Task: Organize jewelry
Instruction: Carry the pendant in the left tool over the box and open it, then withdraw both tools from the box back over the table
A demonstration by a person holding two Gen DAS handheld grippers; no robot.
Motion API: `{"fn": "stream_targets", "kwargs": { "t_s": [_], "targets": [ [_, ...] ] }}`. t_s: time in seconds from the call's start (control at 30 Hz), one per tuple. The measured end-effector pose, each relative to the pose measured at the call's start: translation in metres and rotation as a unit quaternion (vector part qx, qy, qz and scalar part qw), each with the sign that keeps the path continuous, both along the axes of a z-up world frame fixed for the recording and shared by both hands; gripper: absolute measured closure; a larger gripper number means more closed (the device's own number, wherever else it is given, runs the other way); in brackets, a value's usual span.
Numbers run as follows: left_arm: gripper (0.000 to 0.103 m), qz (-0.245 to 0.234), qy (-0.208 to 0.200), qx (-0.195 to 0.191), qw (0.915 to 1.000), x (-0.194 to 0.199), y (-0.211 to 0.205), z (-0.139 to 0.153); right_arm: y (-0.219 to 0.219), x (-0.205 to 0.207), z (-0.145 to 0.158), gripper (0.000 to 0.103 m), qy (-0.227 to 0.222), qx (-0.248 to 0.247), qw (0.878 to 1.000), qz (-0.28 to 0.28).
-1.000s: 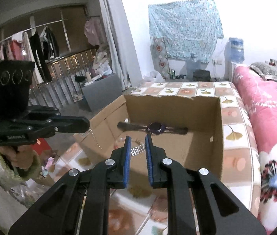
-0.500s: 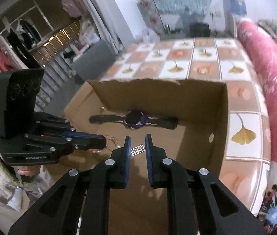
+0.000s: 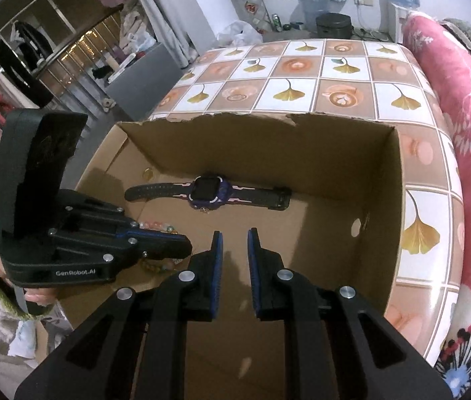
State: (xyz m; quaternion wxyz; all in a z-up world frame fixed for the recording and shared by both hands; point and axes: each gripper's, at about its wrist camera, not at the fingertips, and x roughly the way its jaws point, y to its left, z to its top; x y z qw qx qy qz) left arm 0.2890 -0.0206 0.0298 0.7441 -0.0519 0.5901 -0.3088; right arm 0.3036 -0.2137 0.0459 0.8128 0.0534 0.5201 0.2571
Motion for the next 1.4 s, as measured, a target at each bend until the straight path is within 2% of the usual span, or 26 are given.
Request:
{"fn": "stream_targets", "kwargs": {
  "t_s": [0.33,0.43,0.6,0.67,0.7,0.73,0.77,0.87,0.93,0.97,1.07,1.13,1.2,1.27,1.4],
  "targets": [
    [0.092,0.014,0.011,-0.01,0.9998,0.004,0.006,-0.004,-0.014,-0.009,0.009,0.085,-0.015,0.029,0.999,-0.024],
    [0.087,0.017,-0.002,-0.013,0.9998,0.003,0.006,0.0,-0.027,-0.019,0.018,0.085,-0.03,0.049,0.998,-0.036],
    [0.076,0.019,-0.071,-0.035,0.9967,-0.014,0.011,0.029,-0.055,-0.046,0.044,0.084,-0.085,0.072,0.992,-0.064],
    [0.068,0.023,-0.101,-0.044,0.9937,-0.027,0.017,0.045,-0.07,-0.059,0.056,0.073,-0.115,0.074,0.987,-0.086],
    [0.059,0.026,-0.115,-0.046,0.992,-0.034,0.02,0.052,-0.078,-0.065,0.06,0.065,-0.127,0.073,0.984,-0.101],
    [0.049,0.032,-0.129,-0.044,0.9902,-0.042,0.025,0.058,-0.088,-0.072,0.063,0.062,-0.139,0.069,0.98,-0.121],
    [0.045,0.038,-0.145,-0.041,0.9879,-0.05,0.031,0.065,-0.094,-0.076,0.064,0.062,-0.143,0.067,0.979,-0.131],
    [0.033,0.062,-0.199,-0.033,0.9776,-0.081,0.055,0.083,-0.111,-0.081,0.054,0.056,-0.132,0.068,0.976,-0.157],
    [0.023,0.098,-0.238,-0.023,0.9661,-0.101,0.079,0.092,-0.117,-0.077,0.039,0.056,-0.105,0.066,0.977,-0.172],
    [0.023,0.119,-0.249,-0.02,0.961,-0.109,0.091,0.093,-0.119,-0.074,0.029,0.056,-0.084,0.064,0.978,-0.179],
    [0.018,0.164,-0.242,-0.028,0.9559,-0.119,0.12,0.084,-0.116,-0.071,0.008,0.056,-0.054,0.064,0.98,-0.181],
    [0.017,0.183,-0.219,-0.027,0.958,-0.118,0.131,0.07,-0.112,-0.07,-0.005,0.056,-0.027,0.077,0.981,-0.177],
    [0.017,0.199,-0.179,-0.027,0.963,-0.114,0.138,0.049,-0.106,-0.076,-0.013,0.056,-0.011,0.096,0.981,-0.171],
    [0.017,0.208,-0.156,-0.04,0.9648,-0.112,0.141,0.034,-0.099,-0.082,-0.017,0.056,-0.007,0.1,0.981,-0.168],
    [0.017,0.204,-0.132,-0.07,0.9675,-0.112,0.137,0.017,-0.091,-0.091,-0.016,0.056,-0.001,0.107,0.98,-0.168]
  ]
}}
